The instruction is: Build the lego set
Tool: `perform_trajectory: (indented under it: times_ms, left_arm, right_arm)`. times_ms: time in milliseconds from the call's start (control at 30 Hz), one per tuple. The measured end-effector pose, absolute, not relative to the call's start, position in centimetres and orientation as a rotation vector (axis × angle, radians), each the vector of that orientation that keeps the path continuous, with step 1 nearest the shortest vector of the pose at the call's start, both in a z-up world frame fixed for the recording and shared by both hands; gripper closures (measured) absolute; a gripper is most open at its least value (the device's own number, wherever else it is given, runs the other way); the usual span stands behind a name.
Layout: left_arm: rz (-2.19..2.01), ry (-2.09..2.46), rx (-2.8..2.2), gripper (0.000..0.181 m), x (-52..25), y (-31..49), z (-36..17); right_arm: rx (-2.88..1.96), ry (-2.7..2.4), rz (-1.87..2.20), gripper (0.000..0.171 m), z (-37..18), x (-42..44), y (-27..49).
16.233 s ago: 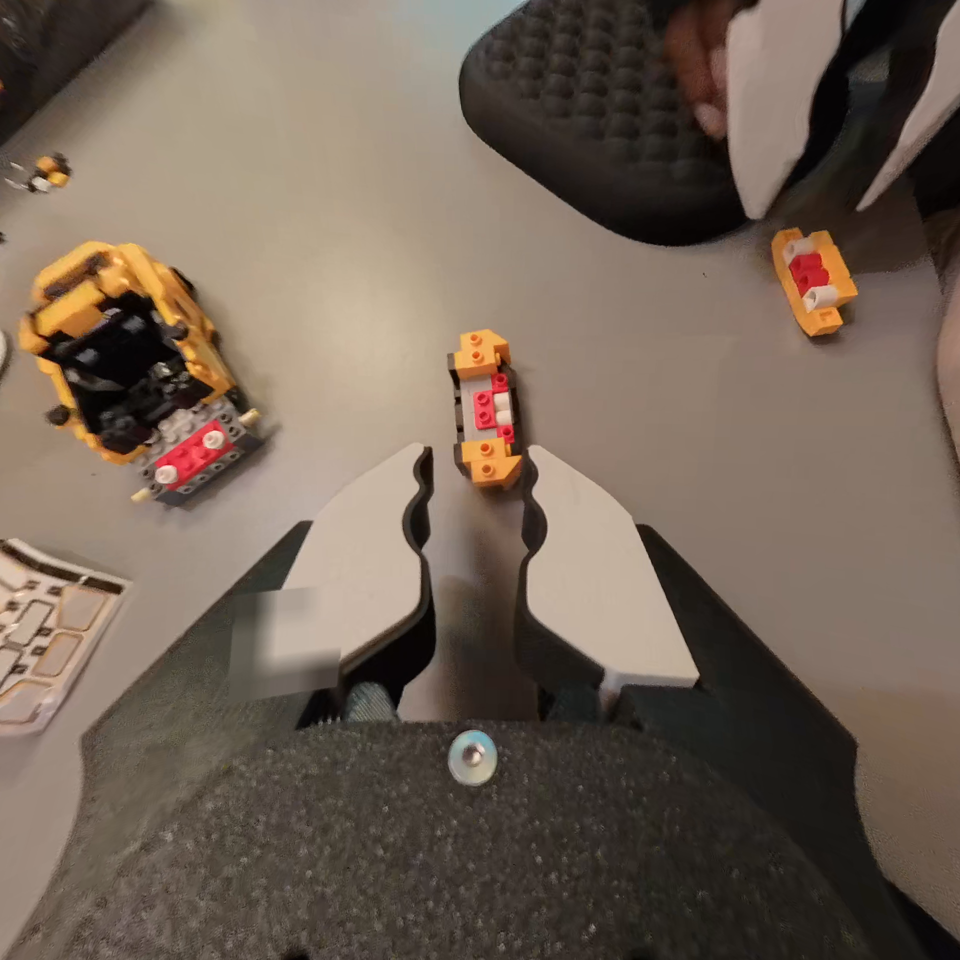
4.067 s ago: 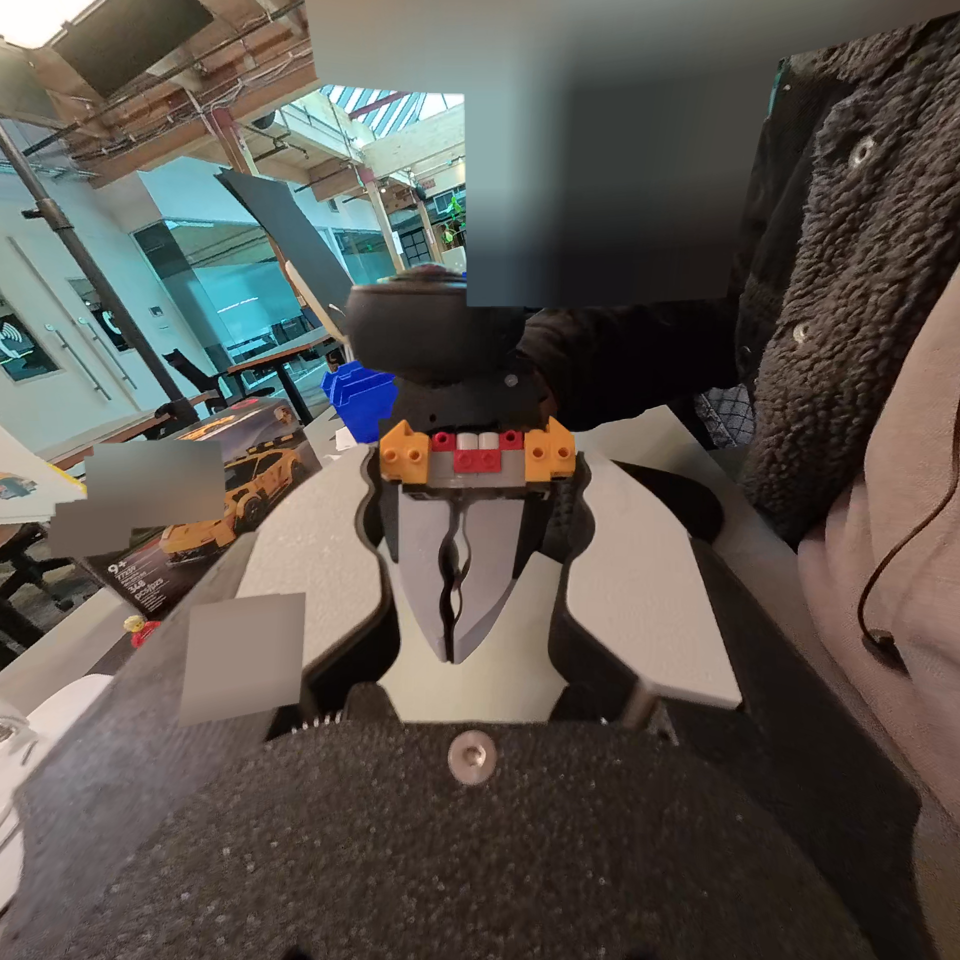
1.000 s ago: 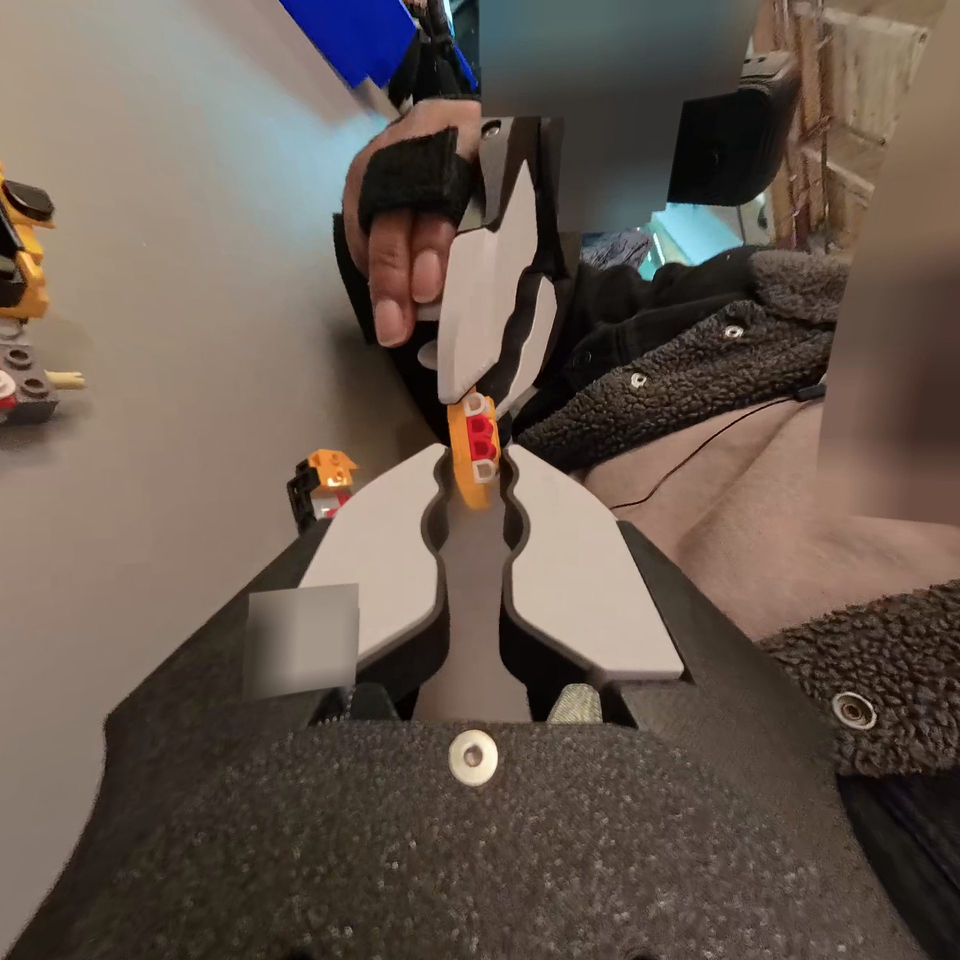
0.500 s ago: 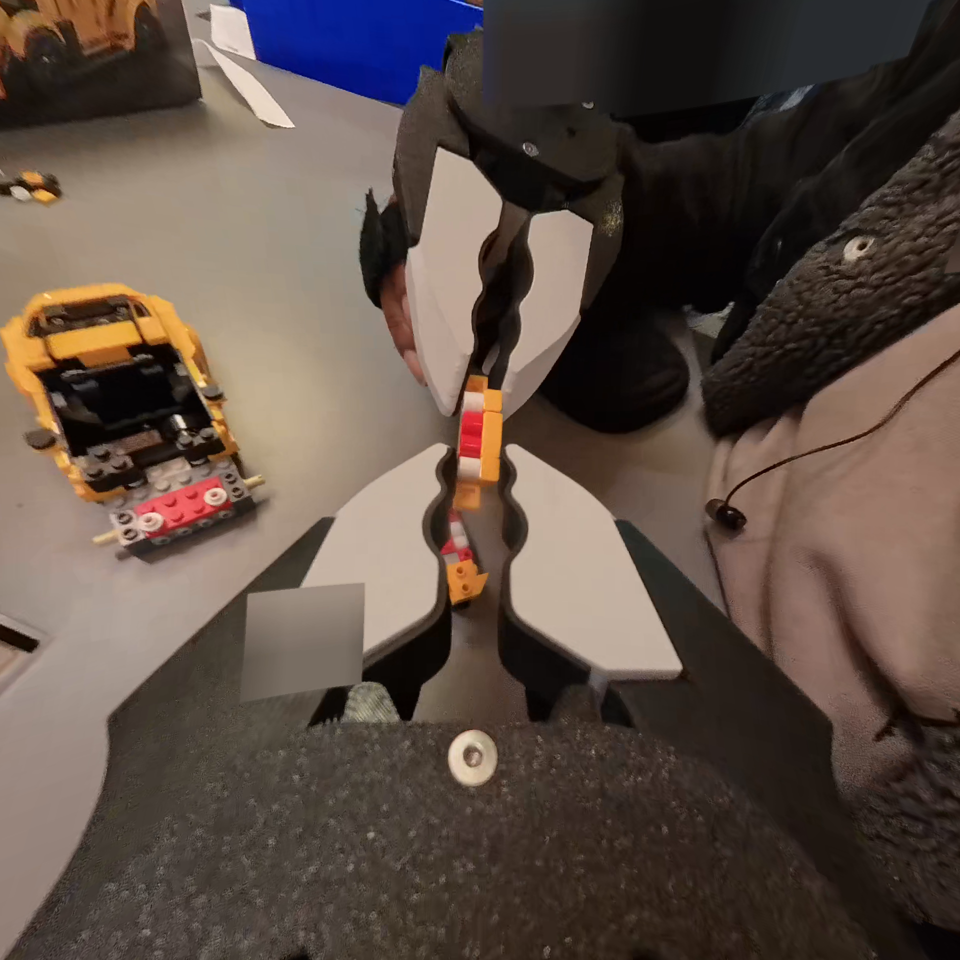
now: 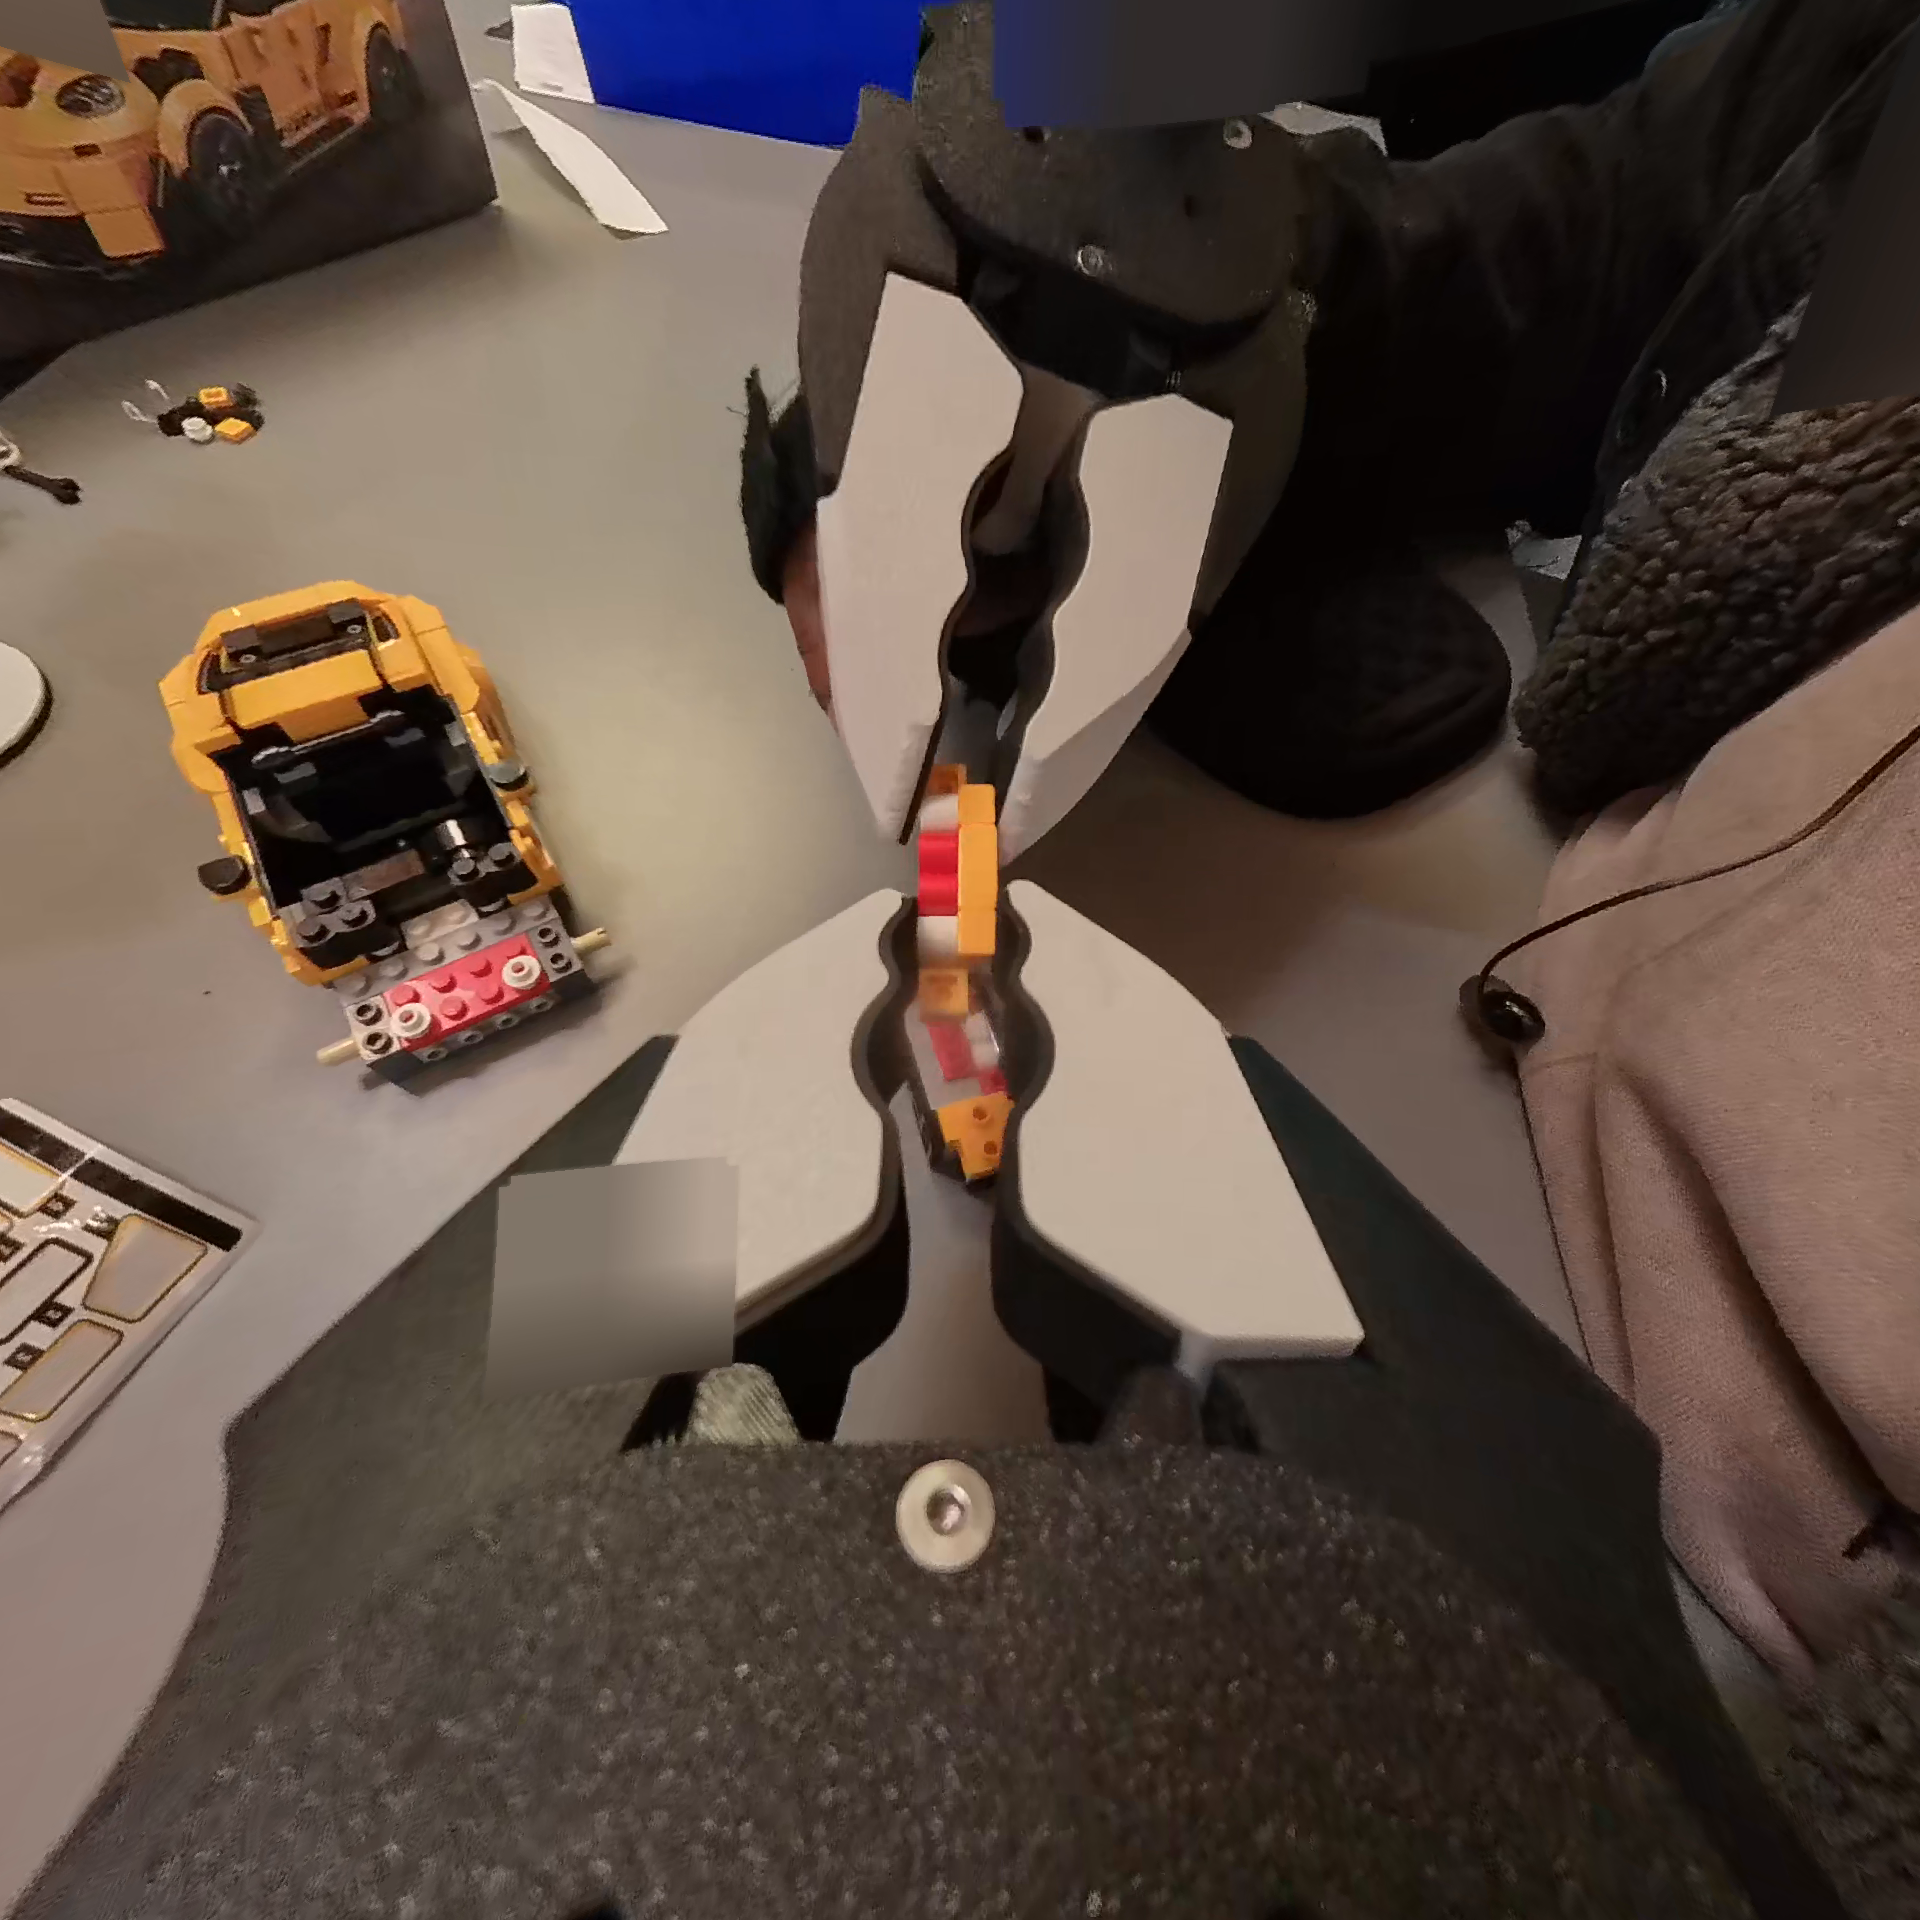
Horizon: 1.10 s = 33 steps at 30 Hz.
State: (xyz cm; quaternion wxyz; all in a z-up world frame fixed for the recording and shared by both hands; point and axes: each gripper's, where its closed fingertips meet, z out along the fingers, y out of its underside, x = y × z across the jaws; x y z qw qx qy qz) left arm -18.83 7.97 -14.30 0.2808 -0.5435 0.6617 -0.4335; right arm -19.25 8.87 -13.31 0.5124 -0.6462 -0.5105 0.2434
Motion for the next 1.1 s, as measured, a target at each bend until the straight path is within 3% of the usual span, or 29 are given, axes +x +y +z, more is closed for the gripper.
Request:
perform_trajectory:
  times_ms: [533, 633, 1100]
  left_arm:
    - [-1.131, 1.753, -1.382, 0.168, -18.7, 8.3, -13.8]
    - [-1.074, 1.769, -1.347, 0.168, -18.8, 8.5, -13.9]
    - [-0.819, 1.804, -1.056, 0.168, -18.8, 8.1, -13.1]
  right_arm:
    - [-1.523, -1.214, 0.576, 0.159, -12.8, -19.1, 8.8]
    - [-1.559, -1.211, 0.656, 0.153, -12.9, -19.1, 8.5]
    - [-1.469, -1.281, 0.546, 0.159, -12.7, -19.4, 8.1]
